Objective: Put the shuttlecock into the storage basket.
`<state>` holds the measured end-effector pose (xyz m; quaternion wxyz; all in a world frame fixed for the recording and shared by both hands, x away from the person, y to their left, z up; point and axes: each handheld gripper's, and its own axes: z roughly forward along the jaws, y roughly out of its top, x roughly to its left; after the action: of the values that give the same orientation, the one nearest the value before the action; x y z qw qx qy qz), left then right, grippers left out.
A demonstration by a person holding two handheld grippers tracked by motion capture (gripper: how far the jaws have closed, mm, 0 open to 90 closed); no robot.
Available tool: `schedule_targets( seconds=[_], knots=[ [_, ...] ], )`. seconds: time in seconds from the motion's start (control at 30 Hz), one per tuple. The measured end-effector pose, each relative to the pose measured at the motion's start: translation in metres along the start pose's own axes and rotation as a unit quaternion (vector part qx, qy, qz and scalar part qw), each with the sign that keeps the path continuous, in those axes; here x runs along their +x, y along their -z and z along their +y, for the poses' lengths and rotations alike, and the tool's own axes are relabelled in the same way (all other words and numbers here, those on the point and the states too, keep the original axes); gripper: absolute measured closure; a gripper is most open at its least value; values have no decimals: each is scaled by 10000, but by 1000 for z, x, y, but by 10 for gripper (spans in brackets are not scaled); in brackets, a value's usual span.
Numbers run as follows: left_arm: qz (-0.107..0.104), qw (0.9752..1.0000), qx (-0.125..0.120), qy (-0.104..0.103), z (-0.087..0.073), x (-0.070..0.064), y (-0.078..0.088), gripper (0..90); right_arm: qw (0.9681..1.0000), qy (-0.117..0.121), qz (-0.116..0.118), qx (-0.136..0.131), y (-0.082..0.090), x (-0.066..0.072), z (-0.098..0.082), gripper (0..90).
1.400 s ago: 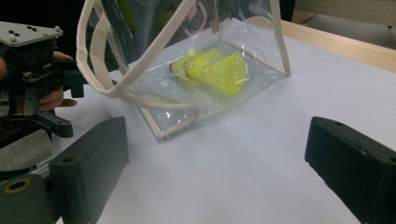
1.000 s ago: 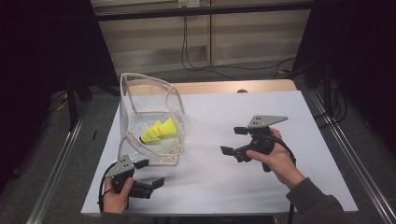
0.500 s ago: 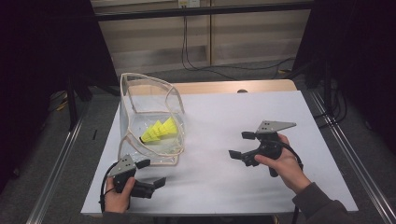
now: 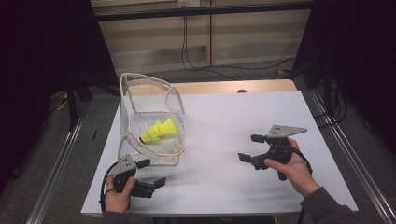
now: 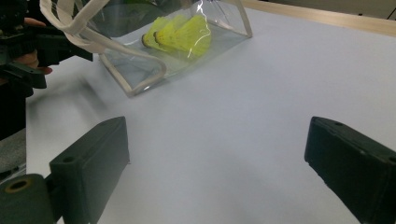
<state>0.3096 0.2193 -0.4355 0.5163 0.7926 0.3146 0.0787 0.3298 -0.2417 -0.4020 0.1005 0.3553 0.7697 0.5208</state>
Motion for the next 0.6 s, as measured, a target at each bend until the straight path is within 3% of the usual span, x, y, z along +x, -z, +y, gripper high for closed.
schedule_targets(
  seconds=[0.6],
  knots=[
    [-11,10000,58,-28,0,1,-1,23,9997,-98,-205,-16,19,-15,-22,60]
  ],
)
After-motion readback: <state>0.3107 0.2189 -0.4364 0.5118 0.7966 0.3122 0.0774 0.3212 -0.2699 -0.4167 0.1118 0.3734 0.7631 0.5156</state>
